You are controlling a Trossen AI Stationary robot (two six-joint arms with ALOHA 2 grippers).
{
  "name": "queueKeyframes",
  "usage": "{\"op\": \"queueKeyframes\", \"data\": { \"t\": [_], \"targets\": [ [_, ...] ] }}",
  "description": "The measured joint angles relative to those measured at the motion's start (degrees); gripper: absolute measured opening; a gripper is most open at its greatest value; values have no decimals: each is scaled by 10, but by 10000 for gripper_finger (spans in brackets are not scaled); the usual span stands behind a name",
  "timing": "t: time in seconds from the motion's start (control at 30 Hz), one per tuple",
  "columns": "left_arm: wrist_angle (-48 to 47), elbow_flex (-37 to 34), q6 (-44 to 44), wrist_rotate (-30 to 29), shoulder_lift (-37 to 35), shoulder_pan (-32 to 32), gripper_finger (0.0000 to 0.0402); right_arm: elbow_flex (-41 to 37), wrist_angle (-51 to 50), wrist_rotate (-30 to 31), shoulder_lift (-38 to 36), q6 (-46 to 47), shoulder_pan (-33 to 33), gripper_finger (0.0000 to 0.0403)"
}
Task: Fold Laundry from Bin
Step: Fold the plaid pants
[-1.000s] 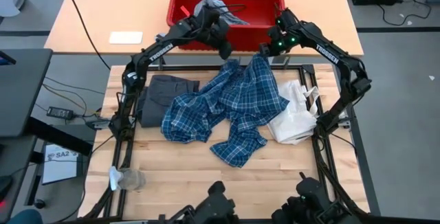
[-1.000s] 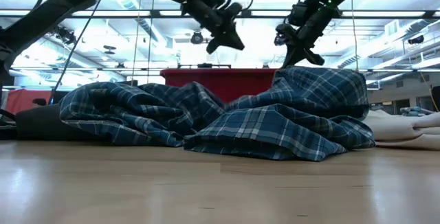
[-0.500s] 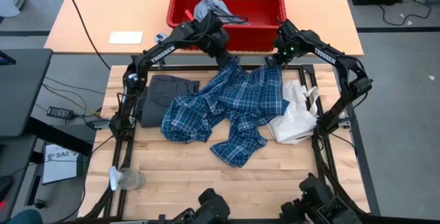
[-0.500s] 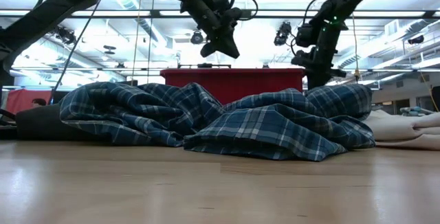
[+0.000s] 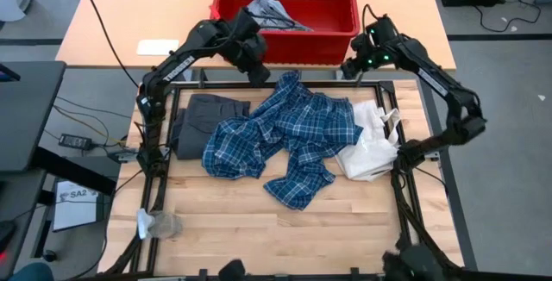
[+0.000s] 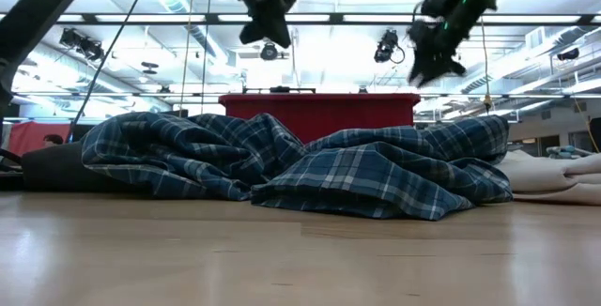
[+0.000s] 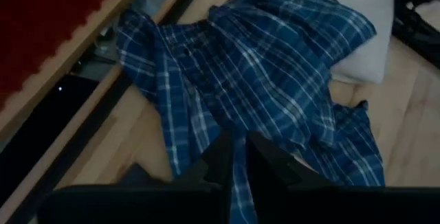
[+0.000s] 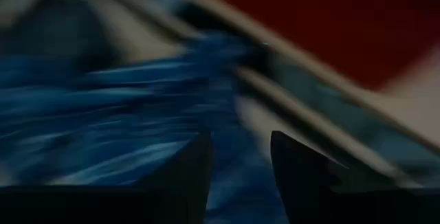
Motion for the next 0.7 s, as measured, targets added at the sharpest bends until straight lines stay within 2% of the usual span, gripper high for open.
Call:
{"op": "queueKeyframes", "data": {
  "t": [0.07, 0.2, 0.33, 0.47, 0.53, 0.7],
  "targets": [
    [-19, 0, -5, 0, -4, -19, 43, -2, -1, -52, -25, 2, 23, 153],
    [-36, 0, -33, 0, -4, -79, 33, -22, -9, -74, -76, 41, 95, 132],
    [-32, -2, -66, -11, 7, -166, 7, -92, 6, -81, -128, 108, 187, 81],
    [-14, -41, -127, -41, 14, -248, 7, -199, 84, -82, -198, 199, 286, 19],
    [6, -83, -164, -54, 14, -283, 7, -254, 126, -62, -226, 251, 347, 8],
    [81, -208, -236, -55, 15, -353, 3, -341, 182, 50, -253, 361, 510, 6]
  ]
}}
